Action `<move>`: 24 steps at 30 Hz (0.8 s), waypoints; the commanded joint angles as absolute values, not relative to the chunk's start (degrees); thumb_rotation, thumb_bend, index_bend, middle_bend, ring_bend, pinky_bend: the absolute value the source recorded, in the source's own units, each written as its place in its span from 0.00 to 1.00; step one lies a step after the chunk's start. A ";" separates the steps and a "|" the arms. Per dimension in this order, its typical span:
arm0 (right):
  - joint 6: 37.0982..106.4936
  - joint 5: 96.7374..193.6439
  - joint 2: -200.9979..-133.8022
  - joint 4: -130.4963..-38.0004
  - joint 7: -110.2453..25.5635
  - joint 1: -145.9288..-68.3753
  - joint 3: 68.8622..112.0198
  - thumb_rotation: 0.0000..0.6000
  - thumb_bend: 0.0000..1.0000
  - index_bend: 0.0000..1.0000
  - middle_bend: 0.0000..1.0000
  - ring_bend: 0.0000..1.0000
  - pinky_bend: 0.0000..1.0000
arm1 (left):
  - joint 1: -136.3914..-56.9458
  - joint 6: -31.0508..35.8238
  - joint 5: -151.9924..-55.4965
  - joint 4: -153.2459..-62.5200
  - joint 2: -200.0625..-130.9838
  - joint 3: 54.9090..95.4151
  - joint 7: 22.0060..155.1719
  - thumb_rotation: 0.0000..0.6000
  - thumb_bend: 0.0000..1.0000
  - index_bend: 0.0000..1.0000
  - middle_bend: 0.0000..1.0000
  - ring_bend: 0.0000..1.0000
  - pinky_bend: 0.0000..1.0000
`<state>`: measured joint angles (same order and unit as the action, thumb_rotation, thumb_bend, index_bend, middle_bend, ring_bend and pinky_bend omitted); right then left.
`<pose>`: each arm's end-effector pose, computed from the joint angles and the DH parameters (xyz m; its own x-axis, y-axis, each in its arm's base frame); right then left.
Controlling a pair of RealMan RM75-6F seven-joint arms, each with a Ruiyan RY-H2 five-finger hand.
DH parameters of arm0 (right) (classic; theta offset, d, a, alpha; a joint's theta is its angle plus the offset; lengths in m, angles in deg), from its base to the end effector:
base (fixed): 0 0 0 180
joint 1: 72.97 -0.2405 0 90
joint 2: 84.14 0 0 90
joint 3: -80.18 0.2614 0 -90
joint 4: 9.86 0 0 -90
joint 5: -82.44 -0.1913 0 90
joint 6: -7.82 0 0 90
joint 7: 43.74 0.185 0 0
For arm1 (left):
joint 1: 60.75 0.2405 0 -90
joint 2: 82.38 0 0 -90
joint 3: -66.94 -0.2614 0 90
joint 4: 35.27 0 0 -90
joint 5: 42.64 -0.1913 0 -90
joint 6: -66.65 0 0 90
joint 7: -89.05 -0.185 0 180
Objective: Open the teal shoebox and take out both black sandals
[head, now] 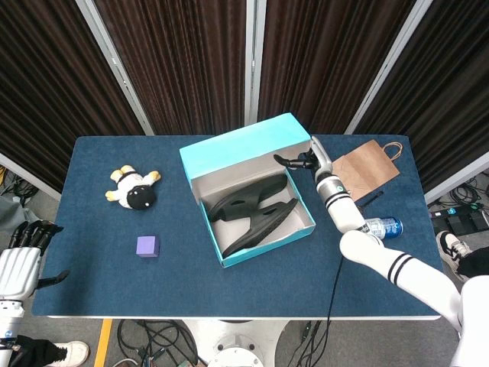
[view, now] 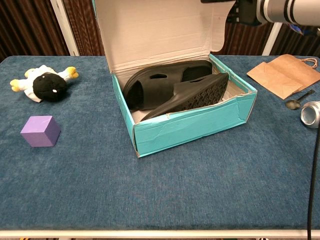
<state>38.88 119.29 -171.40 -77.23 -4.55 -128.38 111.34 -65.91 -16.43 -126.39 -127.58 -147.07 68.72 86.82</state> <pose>-0.1052 -0.5063 0.0416 -0.7561 -0.2788 0.5921 -0.6503 0.2180 -0.7277 -0.3173 0.2186 0.1687 0.4193 0.0556 0.9062 0.9068 0.0226 -0.4209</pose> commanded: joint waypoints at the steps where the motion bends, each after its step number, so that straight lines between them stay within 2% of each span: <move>1: 41.33 111.94 -172.94 -72.95 -13.31 -134.25 110.48 1.00 0.10 0.05 0.15 0.03 0.00 | -65.60 -16.68 -126.20 -127.19 -147.19 68.62 87.20 1.00 0.00 0.19 0.17 0.07 0.05; 6: 42.75 110.44 -172.24 -73.24 -20.63 -136.03 108.45 1.00 0.10 0.00 0.11 0.00 0.00 | -64.97 -17.10 -126.00 -126.29 -147.39 68.40 88.05 1.00 0.00 0.19 0.17 0.07 0.05; 12: 51.87 122.03 -168.54 -82.46 -25.10 -130.18 104.35 1.00 0.10 0.00 0.10 0.00 0.00 | -65.01 -16.94 -126.06 -125.74 -147.83 68.47 88.57 1.00 0.00 0.19 0.17 0.07 0.05; 18: 55.99 129.74 -163.26 -89.48 -28.44 -124.87 100.92 1.00 0.10 0.00 0.08 0.00 0.00 | -65.67 -16.62 -126.50 -127.14 -147.61 68.84 87.81 1.00 0.00 0.19 0.17 0.07 0.05; 22: 55.72 137.97 -159.45 -94.22 -30.47 -122.63 97.20 1.00 0.10 0.01 0.15 0.00 0.00 | -65.68 -16.48 -126.62 -127.38 -147.59 68.68 87.66 1.00 0.00 0.19 0.17 0.07 0.05; 24: 54.80 142.26 -158.16 -95.23 -33.24 -122.48 94.66 1.00 0.10 0.06 0.21 0.03 0.00 | -65.81 -16.41 -126.57 -127.84 -147.52 68.81 87.43 1.00 0.00 0.19 0.17 0.07 0.05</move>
<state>55.08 136.47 -161.22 -92.11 -29.62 -124.18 98.54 -65.75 -16.46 -126.60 -127.72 -147.55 68.76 87.51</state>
